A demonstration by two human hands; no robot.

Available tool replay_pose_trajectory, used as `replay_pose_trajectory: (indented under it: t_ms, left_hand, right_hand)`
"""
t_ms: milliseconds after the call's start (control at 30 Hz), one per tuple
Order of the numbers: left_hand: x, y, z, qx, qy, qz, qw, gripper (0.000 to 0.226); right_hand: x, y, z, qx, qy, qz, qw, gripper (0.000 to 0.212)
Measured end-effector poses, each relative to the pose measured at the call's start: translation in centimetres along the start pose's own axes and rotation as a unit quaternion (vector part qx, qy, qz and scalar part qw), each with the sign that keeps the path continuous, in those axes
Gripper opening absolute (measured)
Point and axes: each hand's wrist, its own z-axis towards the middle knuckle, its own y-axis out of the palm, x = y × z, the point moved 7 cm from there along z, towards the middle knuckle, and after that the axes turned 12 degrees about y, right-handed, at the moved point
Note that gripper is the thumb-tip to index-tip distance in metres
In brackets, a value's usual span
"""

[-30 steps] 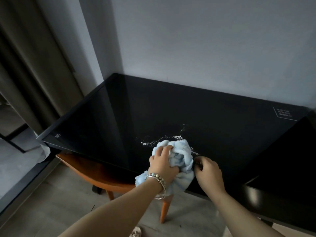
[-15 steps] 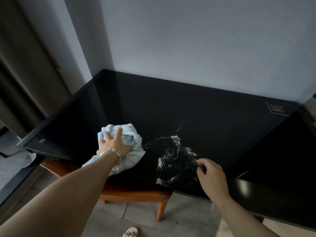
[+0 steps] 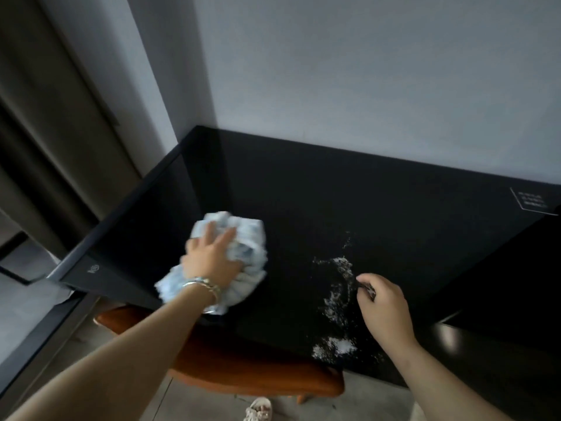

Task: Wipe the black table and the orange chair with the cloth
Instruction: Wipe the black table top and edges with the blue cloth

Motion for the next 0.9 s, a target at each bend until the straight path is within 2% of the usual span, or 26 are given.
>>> replay_pose_trajectory:
  t_ms: [100, 167, 233, 300, 400, 433, 467, 500, 567, 633, 667, 700, 767, 867, 900]
  left_hand:
    - [-8.1, -1.6, 0.8, 0.006, -0.174, -0.036, 0.984, 0.059]
    - [-8.4, -0.7, 1.9, -0.016, -0.198, -0.043, 0.979, 0.063]
    - [-4.9, 0.9, 2.9, -0.051, -0.139, -0.027, 0.989, 0.067]
    - [0.5, 2.5, 3.4, -0.077, -0.018, -0.008, 0.997, 0.064]
    - [6.0, 4.8, 2.8, -0.147, 0.158, -0.069, 0.974, 0.063]
    - [6.0, 4.5, 3.2, -0.142, 0.188, -0.077, 0.969, 0.063]
    - [5.1, 3.5, 3.9, -0.103, 0.198, -0.053, 0.973, 0.062]
    - [3.3, 2.5, 4.8, -0.061, 0.182, -0.014, 0.981, 0.062]
    - [-2.2, 0.5, 6.3, -0.013, 0.061, 0.017, 0.998, 0.061]
    - [-7.4, -0.4, 6.2, -0.028, -0.111, -0.014, 0.993, 0.064]
    - [-8.3, -0.5, 6.0, -0.041, -0.157, -0.015, 0.987, 0.066]
    - [-7.7, -0.1, 5.9, -0.056, -0.165, -0.008, 0.985, 0.066]
    - [-3.8, 1.2, 6.1, -0.071, -0.101, -0.01, 0.992, 0.063]
    - [3.2, 3.6, 5.6, -0.096, 0.055, -0.027, 0.993, 0.061]
    - [4.3, 3.7, 5.6, -0.097, 0.074, -0.036, 0.992, 0.063]
  right_hand:
    - [-1.1, 1.0, 0.7, 0.006, 0.017, -0.008, 1.0, 0.027]
    - [-1.6, 1.7, 1.2, 0.013, 0.03, -0.016, 0.999, 0.026]
    - [-2.5, 2.6, 1.8, 0.014, 0.041, -0.016, 0.999, 0.026]
    - [-3.8, 3.5, 2.4, 0.008, 0.043, -0.007, 0.999, 0.027]
    - [-5.8, 4.1, 3.3, 0.014, 0.026, 0.007, 1.0, 0.027]
    - [-6.2, 4.1, 3.6, 0.015, 0.022, 0.011, 1.0, 0.027]
    - [-6.4, 3.9, 3.9, 0.013, 0.022, 0.015, 1.0, 0.027]
    - [-6.4, 3.6, 4.1, 0.01, 0.025, 0.019, 0.999, 0.028]
    - [-5.6, 3.1, 4.7, 0.011, 0.037, 0.01, 0.999, 0.028]
    - [-4.1, 2.5, 5.2, 0.024, 0.048, -0.011, 0.998, 0.028]
    - [-3.3, 2.4, 5.3, 0.029, 0.055, -0.02, 0.998, 0.027]
    - [-2.6, 2.2, 5.5, 0.031, 0.064, -0.027, 0.997, 0.027]
    - [-1.7, 1.9, 5.7, 0.027, 0.077, -0.037, 0.996, 0.025]
    - [-2.2, 1.7, 6.2, 0.011, 0.072, -0.042, 0.996, 0.026]
    - [-2.9, 1.8, 6.4, 0.005, 0.062, -0.047, 0.997, 0.027]
